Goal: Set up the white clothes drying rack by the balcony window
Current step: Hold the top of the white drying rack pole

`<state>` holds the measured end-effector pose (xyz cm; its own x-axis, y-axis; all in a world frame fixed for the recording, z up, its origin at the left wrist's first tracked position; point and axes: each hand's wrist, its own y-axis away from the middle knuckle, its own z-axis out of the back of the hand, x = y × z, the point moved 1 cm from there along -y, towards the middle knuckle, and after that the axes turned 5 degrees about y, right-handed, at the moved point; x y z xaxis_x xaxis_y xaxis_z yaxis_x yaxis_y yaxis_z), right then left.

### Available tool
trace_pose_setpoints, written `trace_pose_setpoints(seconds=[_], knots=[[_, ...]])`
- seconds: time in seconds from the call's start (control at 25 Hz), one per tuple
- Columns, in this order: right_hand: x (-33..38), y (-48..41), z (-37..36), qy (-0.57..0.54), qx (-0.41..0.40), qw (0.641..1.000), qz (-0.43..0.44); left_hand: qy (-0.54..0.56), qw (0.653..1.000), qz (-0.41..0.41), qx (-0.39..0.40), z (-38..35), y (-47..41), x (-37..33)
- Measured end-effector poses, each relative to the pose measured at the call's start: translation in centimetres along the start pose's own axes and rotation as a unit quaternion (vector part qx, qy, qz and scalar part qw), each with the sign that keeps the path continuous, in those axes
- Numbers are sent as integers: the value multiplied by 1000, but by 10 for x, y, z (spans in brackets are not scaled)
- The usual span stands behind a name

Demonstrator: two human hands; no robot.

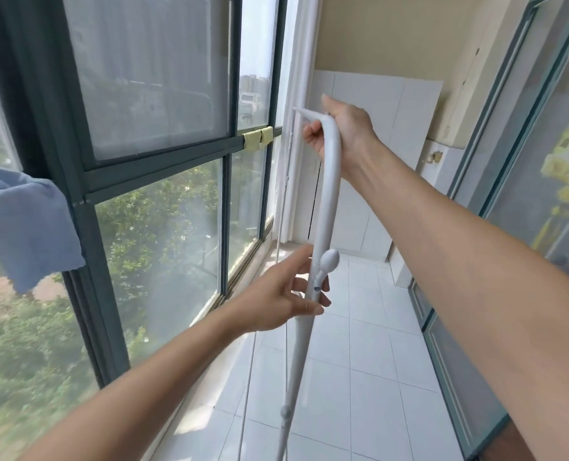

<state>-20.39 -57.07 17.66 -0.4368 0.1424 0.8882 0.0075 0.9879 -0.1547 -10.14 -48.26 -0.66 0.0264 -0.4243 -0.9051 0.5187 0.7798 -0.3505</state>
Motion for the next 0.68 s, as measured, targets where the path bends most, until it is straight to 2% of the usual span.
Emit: trace_pose_setpoints(seconds=[0.24,0.4,0.52,0.68], knots=[[-20,-67,26,41,69,996,36,16,1000,15,-21,42,-85,50],[-29,-113,43,58,88,994,15,18,999,21,-36,61,-137,74],[-31,-157,58,70,52,996,18,-4,998,24,-57,70,-184,91],[-34,-214,76,92,22,994,60,-48,989,21,-135,65,-229,124]])
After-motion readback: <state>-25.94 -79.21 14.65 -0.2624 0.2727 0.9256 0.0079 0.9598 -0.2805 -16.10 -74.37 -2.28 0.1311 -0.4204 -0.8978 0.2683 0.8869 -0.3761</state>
